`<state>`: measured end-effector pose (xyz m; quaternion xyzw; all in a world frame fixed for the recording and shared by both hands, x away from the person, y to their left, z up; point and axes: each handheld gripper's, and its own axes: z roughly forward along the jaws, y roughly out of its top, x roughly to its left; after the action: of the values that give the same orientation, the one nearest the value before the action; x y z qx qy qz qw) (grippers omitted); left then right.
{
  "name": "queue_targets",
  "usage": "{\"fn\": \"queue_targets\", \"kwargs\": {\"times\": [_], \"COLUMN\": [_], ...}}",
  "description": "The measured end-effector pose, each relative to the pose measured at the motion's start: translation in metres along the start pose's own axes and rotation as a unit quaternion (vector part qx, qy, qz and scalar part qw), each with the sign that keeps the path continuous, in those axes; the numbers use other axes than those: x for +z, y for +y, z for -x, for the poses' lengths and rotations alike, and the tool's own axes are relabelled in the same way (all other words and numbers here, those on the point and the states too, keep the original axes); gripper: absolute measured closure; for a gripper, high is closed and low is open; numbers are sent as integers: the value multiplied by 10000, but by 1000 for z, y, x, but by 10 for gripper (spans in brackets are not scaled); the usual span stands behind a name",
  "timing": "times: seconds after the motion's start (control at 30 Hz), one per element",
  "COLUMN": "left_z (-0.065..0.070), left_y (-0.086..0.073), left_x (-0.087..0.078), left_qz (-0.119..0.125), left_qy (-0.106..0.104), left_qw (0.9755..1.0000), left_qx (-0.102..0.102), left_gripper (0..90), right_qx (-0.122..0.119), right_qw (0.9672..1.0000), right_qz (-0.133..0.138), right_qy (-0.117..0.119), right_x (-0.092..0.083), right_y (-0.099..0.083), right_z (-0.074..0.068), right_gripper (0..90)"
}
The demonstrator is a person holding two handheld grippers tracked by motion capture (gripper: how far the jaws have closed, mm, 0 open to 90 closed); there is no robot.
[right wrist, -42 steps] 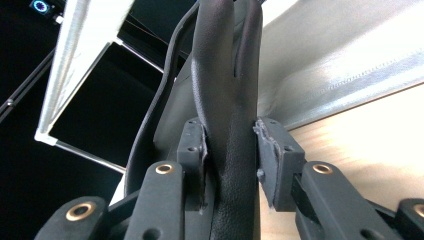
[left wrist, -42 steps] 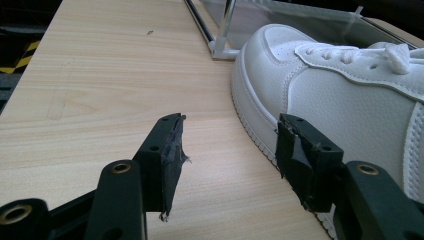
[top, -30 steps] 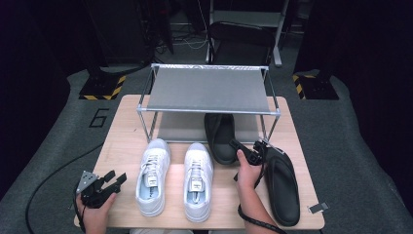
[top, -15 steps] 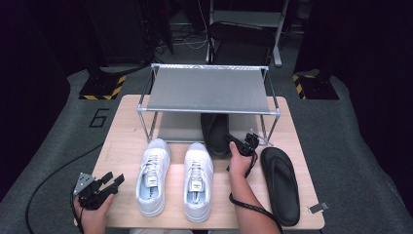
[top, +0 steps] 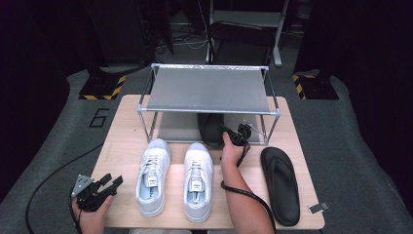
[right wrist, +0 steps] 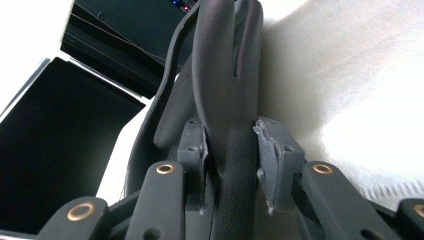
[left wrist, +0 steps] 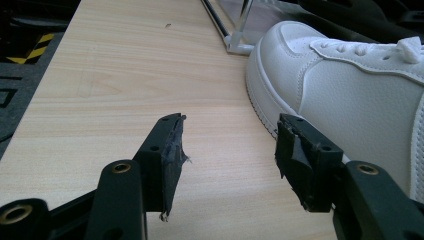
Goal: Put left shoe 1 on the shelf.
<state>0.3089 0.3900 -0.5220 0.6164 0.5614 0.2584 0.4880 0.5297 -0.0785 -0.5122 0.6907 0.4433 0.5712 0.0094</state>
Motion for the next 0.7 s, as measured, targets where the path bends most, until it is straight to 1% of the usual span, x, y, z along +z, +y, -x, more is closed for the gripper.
{"fn": "queue_targets", "kwargs": {"times": [0.03,0.07,0.1,0.2,0.27,0.3,0.33,0.43,0.47,0.5,0.53,0.6,0.63,0.67,0.7], "left_z": [-1,-1,-1,-1,-1,-1,-1,-1,-1,-1,-2,-2,-2,-2,-2], "left_y": [0,0,0,0,0,0,0,0,-1,-1,0,-1,-1,-1,-1], "left_x": [-1,-2,-2,-2,-3,-3,-3,-4,-3,-4,-5,-6,-5,-5,-5], "left_qz": [-55,-43,-46,-41,-35,-17,-27,-33,43,0,-33,-35,-34,-37,-1], "left_qy": [-21,-15,-18,-20,-21,-14,-15,-11,23,6,-5,-1,-3,1,-5], "left_qw": [10000,10000,10000,10000,10000,10000,10000,10000,10000,10000,10000,10000,10000,10000,10000], "left_qx": [1,-14,-16,-1,3,-13,-20,-28,-27,-37,-31,-35,-39,-25,-44], "left_gripper": [445,446,446,446,446,446,446,446,446,446,446,446,446,447,446], "right_qx": [-19,20,-19,-29,-147,-17,-24,-103,-177,-233,-220,-189,-161,-262,-347], "right_qw": [10000,10000,10000,9999,9997,9999,9999,9998,9996,9994,9995,9992,9995,9992,9983], "right_qz": [26,17,-12,6,164,51,65,48,98,150,148,142,112,115,123], "right_qy": [-70,-16,-77,-115,-95,-109,-146,-181,-206,-199,-181,-315,-227,-281,-445], "right_x": [2,4,6,11,15,14,15,16,17,19,19,22,22,24,26], "right_y": [0,1,1,1,1,0,0,1,1,2,2,1,1,1,0], "right_z": [0,-1,-1,-2,-1,-3,-3,-2,-1,0,1,1,0,1,1], "right_gripper": [663,663,663,662,662,663,662,662,662,662,662,662,661,661,660]}}
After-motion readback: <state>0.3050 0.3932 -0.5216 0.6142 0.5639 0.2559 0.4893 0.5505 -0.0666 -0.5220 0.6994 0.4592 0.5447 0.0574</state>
